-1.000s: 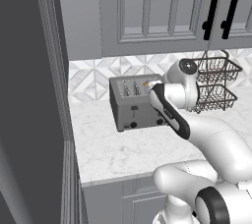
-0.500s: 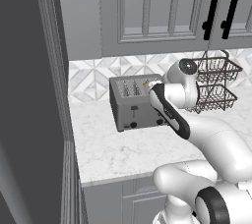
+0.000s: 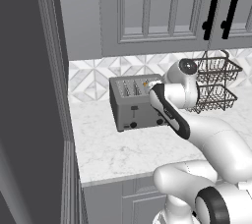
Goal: Start the toaster. Once the lever pops up, take the bread to the plate on the dining counter.
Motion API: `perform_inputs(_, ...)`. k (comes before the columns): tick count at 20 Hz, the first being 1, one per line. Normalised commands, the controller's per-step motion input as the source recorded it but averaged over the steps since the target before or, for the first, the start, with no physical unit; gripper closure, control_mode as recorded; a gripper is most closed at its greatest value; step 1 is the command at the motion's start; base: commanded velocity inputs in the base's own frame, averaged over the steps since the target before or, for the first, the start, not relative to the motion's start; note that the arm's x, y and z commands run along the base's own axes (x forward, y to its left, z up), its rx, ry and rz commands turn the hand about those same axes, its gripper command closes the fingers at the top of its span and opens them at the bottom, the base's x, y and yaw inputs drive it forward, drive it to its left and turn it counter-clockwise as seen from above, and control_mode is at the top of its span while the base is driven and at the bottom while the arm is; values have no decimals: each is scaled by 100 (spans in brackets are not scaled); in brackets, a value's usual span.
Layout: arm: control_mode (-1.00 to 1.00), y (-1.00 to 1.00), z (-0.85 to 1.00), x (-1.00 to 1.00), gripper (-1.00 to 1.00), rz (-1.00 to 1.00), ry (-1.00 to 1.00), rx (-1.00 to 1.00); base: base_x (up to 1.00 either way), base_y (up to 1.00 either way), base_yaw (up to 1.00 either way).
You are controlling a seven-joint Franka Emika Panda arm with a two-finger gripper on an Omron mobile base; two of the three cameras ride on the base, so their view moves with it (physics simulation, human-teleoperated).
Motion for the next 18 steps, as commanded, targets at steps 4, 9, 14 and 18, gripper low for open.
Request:
perform_inputs(4,-100,0,0,0,-100,0,0,0,0,0,0)
perform_inputs(9,-100,0,0,0,-100,0,0,0,0,0,0)
perform_inputs(14,-100,0,0,0,-100,0,0,0,0,0,0)
perform_inputs(18,-100,0,0,0,-100,0,0,0,0,0,0)
